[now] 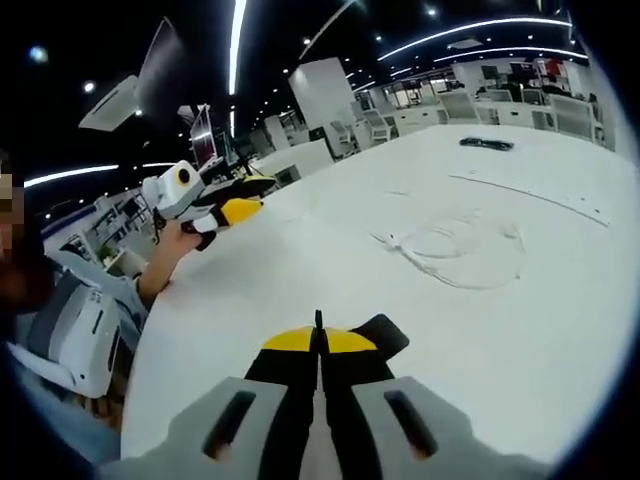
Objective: Peel open the Velcro strap on the desktop, arrange the wired earphones neatly onto it, and close the Velcro strap to secure them.
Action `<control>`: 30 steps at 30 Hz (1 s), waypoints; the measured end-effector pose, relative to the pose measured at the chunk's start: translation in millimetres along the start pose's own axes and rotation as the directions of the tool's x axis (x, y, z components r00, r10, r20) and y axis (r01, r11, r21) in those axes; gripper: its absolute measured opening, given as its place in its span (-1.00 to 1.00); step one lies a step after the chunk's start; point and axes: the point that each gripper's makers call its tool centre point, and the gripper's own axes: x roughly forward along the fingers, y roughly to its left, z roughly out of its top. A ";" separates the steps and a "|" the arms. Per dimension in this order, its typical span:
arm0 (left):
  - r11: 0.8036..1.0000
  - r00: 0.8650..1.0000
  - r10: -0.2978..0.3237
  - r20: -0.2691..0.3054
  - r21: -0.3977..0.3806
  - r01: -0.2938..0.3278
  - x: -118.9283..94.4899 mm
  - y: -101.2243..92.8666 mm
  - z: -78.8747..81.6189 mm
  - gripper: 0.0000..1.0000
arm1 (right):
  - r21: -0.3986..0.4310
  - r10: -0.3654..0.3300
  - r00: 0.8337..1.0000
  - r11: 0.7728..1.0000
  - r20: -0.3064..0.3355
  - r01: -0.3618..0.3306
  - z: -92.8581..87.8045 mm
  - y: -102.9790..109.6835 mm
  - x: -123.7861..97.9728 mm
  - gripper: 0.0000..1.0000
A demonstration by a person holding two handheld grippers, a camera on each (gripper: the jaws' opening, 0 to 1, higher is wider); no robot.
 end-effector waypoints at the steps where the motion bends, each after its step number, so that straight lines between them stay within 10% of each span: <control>1: 1.000 1.000 0.000 0.000 0.000 0.000 0.0 -0.1 0.0 -0.25 | 0.007 0.027 1.000 1.000 0.008 -0.027 1.8 5.2 0.6 -0.95; 30: 1.000 1.000 0.001 -0.013 0.003 -0.001 0.5 -1.9 -3.7 -0.25 | -0.099 -0.043 0.982 0.995 -0.186 0.025 -11.9 27.2 -4.4 -0.95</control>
